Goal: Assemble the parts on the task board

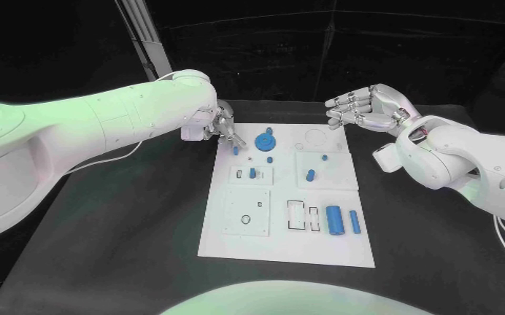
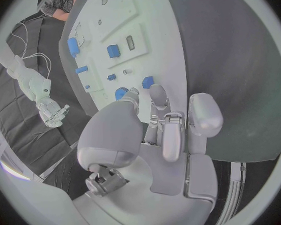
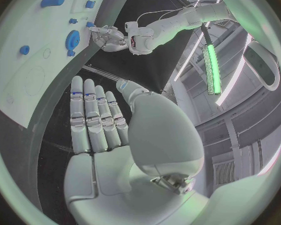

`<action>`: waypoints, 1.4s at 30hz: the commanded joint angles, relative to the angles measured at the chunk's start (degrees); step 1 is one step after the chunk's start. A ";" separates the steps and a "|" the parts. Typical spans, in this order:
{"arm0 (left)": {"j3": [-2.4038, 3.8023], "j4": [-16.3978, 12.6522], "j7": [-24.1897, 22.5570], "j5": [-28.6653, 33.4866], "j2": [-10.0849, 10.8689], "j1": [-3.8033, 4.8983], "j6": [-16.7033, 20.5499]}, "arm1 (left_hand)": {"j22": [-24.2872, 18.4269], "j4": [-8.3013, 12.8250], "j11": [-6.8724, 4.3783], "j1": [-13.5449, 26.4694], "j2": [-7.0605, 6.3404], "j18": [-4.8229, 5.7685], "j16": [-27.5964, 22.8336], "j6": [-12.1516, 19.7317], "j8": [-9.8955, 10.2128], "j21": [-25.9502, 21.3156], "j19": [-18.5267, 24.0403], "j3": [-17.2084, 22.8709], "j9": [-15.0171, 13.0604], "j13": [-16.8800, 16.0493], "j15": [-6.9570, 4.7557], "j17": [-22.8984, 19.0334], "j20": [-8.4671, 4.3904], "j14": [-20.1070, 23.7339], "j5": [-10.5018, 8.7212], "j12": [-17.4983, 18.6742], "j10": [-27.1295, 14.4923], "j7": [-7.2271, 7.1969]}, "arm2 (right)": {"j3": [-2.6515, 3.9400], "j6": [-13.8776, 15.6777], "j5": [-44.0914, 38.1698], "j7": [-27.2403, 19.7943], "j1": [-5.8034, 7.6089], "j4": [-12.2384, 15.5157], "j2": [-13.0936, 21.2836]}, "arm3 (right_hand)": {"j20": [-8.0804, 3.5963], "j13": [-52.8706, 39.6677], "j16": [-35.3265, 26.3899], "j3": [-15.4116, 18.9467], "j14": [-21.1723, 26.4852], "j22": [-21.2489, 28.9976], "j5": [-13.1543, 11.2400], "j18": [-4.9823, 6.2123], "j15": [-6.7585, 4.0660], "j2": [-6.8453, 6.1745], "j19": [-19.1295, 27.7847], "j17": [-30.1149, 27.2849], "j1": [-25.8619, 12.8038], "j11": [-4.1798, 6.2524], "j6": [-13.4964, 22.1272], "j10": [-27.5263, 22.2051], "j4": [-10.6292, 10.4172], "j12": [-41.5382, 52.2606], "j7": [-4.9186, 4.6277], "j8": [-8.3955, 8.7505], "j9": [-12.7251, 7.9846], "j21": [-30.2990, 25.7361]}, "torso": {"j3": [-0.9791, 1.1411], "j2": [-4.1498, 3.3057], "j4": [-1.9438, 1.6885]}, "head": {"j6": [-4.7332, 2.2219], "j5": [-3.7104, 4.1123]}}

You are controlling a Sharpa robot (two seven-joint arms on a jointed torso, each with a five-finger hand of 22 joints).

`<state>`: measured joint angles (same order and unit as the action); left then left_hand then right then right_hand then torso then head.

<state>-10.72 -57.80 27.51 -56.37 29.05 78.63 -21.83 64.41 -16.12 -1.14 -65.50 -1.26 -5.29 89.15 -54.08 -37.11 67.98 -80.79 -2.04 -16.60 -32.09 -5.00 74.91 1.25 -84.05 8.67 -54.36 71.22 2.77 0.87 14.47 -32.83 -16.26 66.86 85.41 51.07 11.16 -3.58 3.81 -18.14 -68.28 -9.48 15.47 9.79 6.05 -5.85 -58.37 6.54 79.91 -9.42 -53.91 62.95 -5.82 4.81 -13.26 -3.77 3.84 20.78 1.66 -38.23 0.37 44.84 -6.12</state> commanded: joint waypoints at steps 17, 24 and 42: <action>0.02 0.20 0.02 0.90 -0.25 -0.17 -2.22 | -0.03 0.58 -0.30 -1.29 0.84 -0.60 0.05 -0.40 -0.26 -0.03 -0.11 -0.02 -0.19 0.14 0.18 13.14 0.24 -5.52 0.37 -0.37 -0.15 -0.08 | 0.05 -0.73 -0.02 -0.39 0.11 -0.11 -0.18 | 0.31 0.04 -0.20 -0.18 0.45 0.14 0.42 0.49 0.09 0.30 0.07 -0.17 -0.45 -0.03 0.45 -0.56 0.48 -0.19 -0.09 0.18 -0.06 -0.43 | 0.01 -0.03 -0.04 | 0.29 -0.16; 0.02 0.30 -0.13 1.21 -0.39 -0.21 -2.70 | -0.04 0.83 -0.32 -1.98 1.26 -0.60 0.10 -0.43 -0.33 -0.07 -0.10 0.06 -0.27 0.09 0.18 13.27 0.23 -5.55 0.41 -0.48 -0.09 -0.09 | 0.05 -0.80 -0.02 -0.39 0.11 -0.14 -0.23 | 0.31 0.04 -0.20 -0.18 0.45 0.14 0.42 0.49 0.09 0.30 0.07 -0.17 -0.45 -0.03 0.45 -0.56 0.48 -0.19 -0.09 0.18 -0.06 -0.43 | 0.00 0.01 0.01 | 0.31 -0.19; 0.01 0.48 -0.32 2.87 -0.74 -0.34 -2.84 | 0.12 5.40 -0.64 -9.83 5.05 -0.61 0.15 0.47 0.26 -0.16 -0.11 5.42 -0.26 0.62 -0.08 13.38 0.02 -5.57 -0.49 -0.26 -0.34 -0.41 | 0.06 -0.92 -0.02 -0.33 0.11 -0.20 -0.32 | 0.32 0.04 -0.20 -0.23 0.49 0.19 0.48 0.49 0.10 0.36 0.06 -0.24 -0.43 -0.04 0.48 -0.60 0.56 -0.19 -0.10 0.17 -0.05 -0.50 | -0.01 -0.02 0.00 | 0.36 -0.20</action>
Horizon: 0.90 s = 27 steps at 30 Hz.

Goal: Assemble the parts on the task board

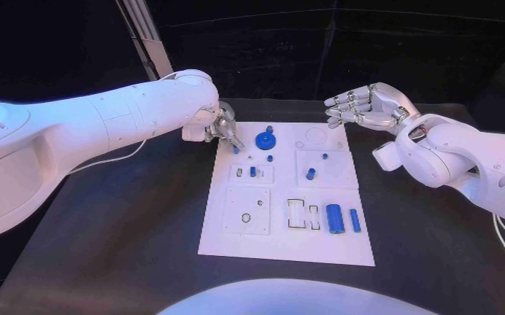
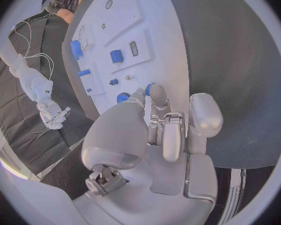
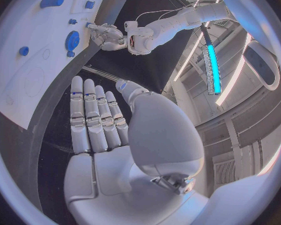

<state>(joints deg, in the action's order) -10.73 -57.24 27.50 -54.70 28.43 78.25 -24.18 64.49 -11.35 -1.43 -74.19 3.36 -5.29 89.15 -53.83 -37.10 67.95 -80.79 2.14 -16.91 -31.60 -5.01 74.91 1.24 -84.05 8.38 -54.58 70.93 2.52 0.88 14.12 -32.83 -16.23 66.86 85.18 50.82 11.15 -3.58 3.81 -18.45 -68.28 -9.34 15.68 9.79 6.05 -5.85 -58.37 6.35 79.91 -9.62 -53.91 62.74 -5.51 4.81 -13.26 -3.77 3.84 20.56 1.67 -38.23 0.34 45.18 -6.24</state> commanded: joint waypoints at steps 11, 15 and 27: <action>0.01 -0.88 -1.00 4.09 0.72 0.01 1.08 | 0.34 6.16 -0.11 -3.62 -2.38 -0.59 0.12 1.09 0.63 -0.19 -0.13 17.25 -0.20 1.53 0.37 13.29 0.11 -5.56 0.98 1.37 -0.09 0.51 | 0.05 -0.68 -0.02 -0.27 0.11 -0.05 -0.07 | 0.32 0.04 -0.19 0.08 0.49 0.05 0.27 0.49 0.10 0.36 0.06 -0.05 -0.43 0.17 0.48 -0.39 0.25 -0.19 -0.10 0.17 -0.05 -0.28 | -0.03 0.03 -0.07 | 0.18 -0.13; 0.01 -2.44 -1.40 4.85 2.01 0.02 3.20 | 0.53 7.54 -0.07 0.90 -5.92 -0.68 0.16 1.17 -0.55 -0.21 -0.18 26.46 -1.23 1.72 0.54 13.38 0.12 -5.58 1.31 1.22 0.70 0.60 | 0.05 -0.75 -0.02 -0.24 0.11 -0.11 -0.09 | 0.32 0.04 -0.19 0.08 0.49 0.05 0.27 0.49 0.10 0.36 0.06 -0.05 -0.43 0.17 0.48 -0.39 0.25 -0.19 -0.10 0.17 -0.05 -0.28 | -0.02 0.05 -0.06 | 0.21 -0.13; -0.08 -14.93 -3.10 7.53 9.73 0.04 14.15 | 1.11 10.65 -0.36 5.48 -8.96 -0.48 0.27 1.16 -3.42 0.07 -0.43 34.74 -3.29 1.39 0.07 13.65 0.15 -5.64 6.57 0.68 1.78 0.01 | 0.04 -0.76 -0.02 -0.34 0.11 -0.58 -0.26 | 0.32 0.04 -0.19 0.08 0.49 0.05 0.27 0.49 0.10 0.36 0.06 -0.05 -0.43 0.17 0.48 -0.39 0.25 -0.19 -0.10 0.17 -0.05 -0.28 | 0.03 0.09 -0.08 | 0.31 -0.39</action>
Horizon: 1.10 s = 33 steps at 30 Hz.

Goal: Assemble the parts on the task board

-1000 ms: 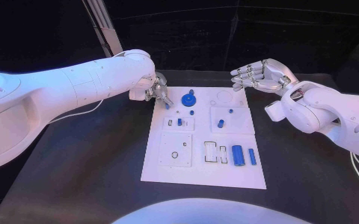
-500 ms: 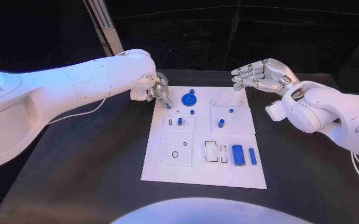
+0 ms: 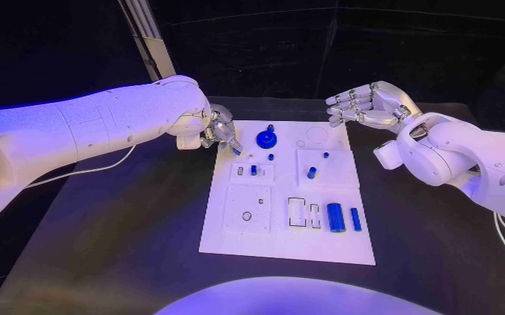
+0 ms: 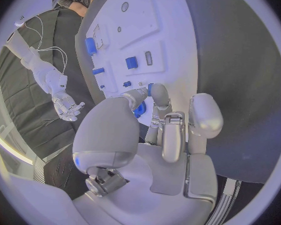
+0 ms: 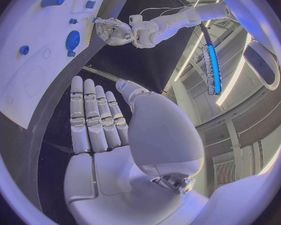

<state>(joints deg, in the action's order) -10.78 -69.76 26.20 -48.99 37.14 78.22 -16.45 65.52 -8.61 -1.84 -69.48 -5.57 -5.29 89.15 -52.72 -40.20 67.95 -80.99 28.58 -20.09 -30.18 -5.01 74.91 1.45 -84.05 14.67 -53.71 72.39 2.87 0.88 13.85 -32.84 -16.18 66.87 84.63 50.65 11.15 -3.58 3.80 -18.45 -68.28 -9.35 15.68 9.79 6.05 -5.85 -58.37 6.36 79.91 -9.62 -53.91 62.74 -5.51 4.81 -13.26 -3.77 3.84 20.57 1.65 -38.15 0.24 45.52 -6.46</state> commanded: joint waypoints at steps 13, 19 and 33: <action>-1.76 -13.53 -1.52 -1.70 7.29 -0.66 16.54 | 1.05 9.05 -0.16 2.37 -0.86 -0.29 0.57 -0.28 -1.13 0.89 -0.69 10.89 -0.61 -1.03 -0.10 14.40 -0.19 -5.80 0.96 -0.94 1.30 -0.57 | 0.02 -0.61 -0.01 -0.38 0.10 -0.53 -0.23 | 0.34 0.04 -0.19 0.05 0.53 0.12 0.34 0.49 0.12 0.38 0.04 -0.15 -0.43 0.15 0.51 -0.44 0.36 -0.18 -0.12 0.17 -0.05 -0.38 | 0.03 0.04 -0.07 | 0.06 -0.33; -2.05 -15.50 -0.10 -3.56 8.35 -1.66 17.96 | 1.30 9.46 -0.28 3.20 -1.21 -0.24 0.65 -0.53 -1.37 1.09 -0.82 12.02 -0.69 -1.96 -0.20 14.60 -0.28 -5.85 1.16 -1.50 1.75 -0.69 | 0.02 -0.66 -0.01 -0.42 0.10 -0.71 -0.24 | 0.34 0.04 -0.19 0.05 0.53 0.12 0.34 0.49 0.12 0.38 0.04 -0.15 -0.43 0.15 0.51 -0.44 0.36 -0.18 -0.12 0.17 -0.05 -0.38 | -0.05 -0.06 0.02 | 0.09 -0.46; -2.13 -16.60 1.58 -5.04 8.35 -2.38 16.47 | 1.53 10.42 -0.44 5.04 -1.79 -0.21 0.84 -0.87 -1.86 1.21 -0.91 14.10 -0.76 -2.26 -0.33 15.09 -0.42 -5.95 3.02 -1.69 2.22 -0.85 | 0.01 -0.69 -0.01 -0.49 0.09 -0.91 -0.39 | 0.35 0.04 -0.18 0.03 0.55 0.16 0.39 0.50 0.12 0.39 0.02 -0.21 -0.44 0.14 0.53 -0.46 0.43 -0.18 -0.13 0.17 -0.05 -0.43 | -0.03 -0.13 0.09 | 0.19 -0.58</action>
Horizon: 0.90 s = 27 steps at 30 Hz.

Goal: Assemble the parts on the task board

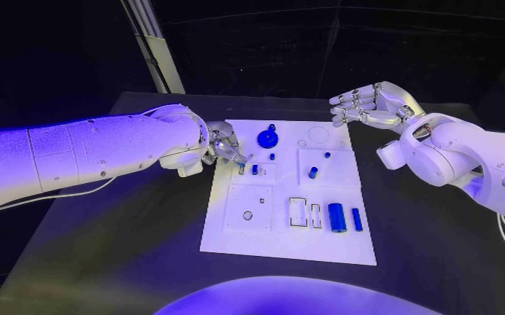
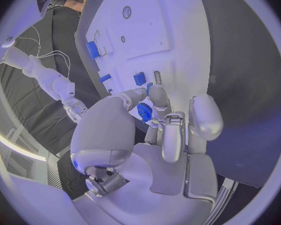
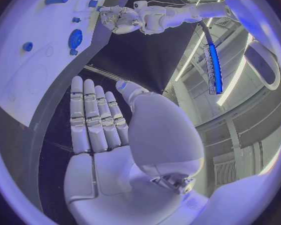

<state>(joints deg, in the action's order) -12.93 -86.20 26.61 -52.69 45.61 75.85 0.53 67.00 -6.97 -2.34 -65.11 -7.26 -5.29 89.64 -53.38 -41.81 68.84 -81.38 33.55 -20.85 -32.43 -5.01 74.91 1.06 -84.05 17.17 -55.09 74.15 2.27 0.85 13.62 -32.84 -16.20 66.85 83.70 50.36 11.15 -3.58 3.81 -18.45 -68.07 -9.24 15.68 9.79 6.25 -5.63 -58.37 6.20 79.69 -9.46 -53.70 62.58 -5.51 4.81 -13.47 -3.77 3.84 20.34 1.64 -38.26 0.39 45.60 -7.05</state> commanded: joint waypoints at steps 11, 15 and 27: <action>0.01 0.22 3.24 -2.63 -0.48 -0.29 -3.96 | 0.12 9.32 0.00 1.47 -0.25 -0.19 0.36 -0.32 -0.51 0.34 -0.54 9.82 -0.04 -0.16 -0.36 15.09 -0.08 -5.95 1.51 -0.40 0.71 -0.31 | 0.04 -0.51 -0.02 -0.51 0.10 0.02 -0.16 | 0.36 0.04 -0.18 0.03 0.37 0.08 0.43 0.49 -0.07 0.14 0.02 -0.09 -0.22 -0.04 0.35 -0.35 0.48 -0.19 0.06 0.17 -0.05 -0.24 | 0.04 0.05 0.04 | 0.14 -0.10; 0.00 0.35 3.45 -2.69 -0.67 -0.35 -4.39 | 0.13 9.35 0.00 1.52 -0.26 -0.19 0.36 -0.32 -0.53 0.34 -0.54 9.85 -0.05 -0.16 -0.36 15.09 -0.08 -5.95 1.56 -0.40 0.72 -0.31 | 0.04 -0.52 -0.02 -0.52 0.10 0.02 -0.17 | 0.36 0.04 -0.18 0.03 0.37 0.08 0.43 0.49 -0.07 0.14 0.02 -0.09 -0.22 -0.04 0.35 -0.35 0.48 -0.19 0.06 0.17 -0.05 -0.24 | 0.03 0.00 0.03 | 0.10 -0.04; -0.03 0.46 3.71 -2.73 -1.00 -0.62 -5.75 | 0.14 9.38 0.00 1.60 -0.26 -0.19 0.36 -0.33 -0.55 0.34 -0.54 9.90 -0.05 -0.17 -0.36 15.09 -0.08 -5.95 1.64 -0.41 0.74 -0.31 | 0.04 -0.66 -0.02 -0.55 0.10 -0.06 -0.22 | 0.36 0.04 -0.18 0.03 0.37 0.08 0.43 0.49 -0.07 0.14 0.02 -0.09 -0.22 -0.04 0.35 -0.35 0.48 -0.19 0.06 0.17 -0.05 -0.24 | 0.03 -0.04 -0.05 | 0.04 0.13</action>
<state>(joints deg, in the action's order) -12.91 -85.68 29.58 -54.89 44.60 75.28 -3.49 67.05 -5.37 -2.34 -63.44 -8.27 -5.29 89.64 -53.76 -42.08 69.07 -81.53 35.29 -20.94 -32.55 -5.01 74.91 0.90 -84.05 18.63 -55.30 74.55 2.24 0.85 13.48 -32.84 -16.23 66.85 83.60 50.19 11.15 -3.58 3.81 -18.29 -68.07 -9.24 15.90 9.79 6.25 -5.63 -58.37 6.16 79.69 -9.41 -53.70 62.53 -5.35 4.81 -13.46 -3.77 3.84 20.34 1.66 -38.25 0.40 45.64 -6.95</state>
